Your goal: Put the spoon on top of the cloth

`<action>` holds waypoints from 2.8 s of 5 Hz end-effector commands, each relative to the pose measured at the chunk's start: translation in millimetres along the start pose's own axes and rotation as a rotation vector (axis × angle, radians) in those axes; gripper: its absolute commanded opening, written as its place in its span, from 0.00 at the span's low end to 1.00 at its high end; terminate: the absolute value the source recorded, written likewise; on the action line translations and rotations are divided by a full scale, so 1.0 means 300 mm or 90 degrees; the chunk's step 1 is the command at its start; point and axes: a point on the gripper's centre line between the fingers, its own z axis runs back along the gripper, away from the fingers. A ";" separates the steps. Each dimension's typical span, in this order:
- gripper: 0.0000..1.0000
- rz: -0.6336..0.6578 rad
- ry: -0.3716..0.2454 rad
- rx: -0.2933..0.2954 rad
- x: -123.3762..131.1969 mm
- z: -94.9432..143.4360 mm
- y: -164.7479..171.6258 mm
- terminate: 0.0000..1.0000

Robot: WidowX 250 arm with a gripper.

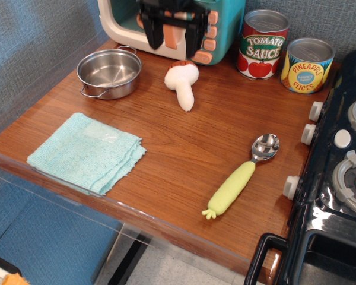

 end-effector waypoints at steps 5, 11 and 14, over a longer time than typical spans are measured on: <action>1.00 -0.201 0.011 -0.020 -0.522 -0.082 -0.481 0.00; 0.00 -0.163 -0.078 0.023 -0.477 0.062 -0.237 0.00; 0.00 -0.101 -0.012 0.115 -0.618 0.013 0.139 0.00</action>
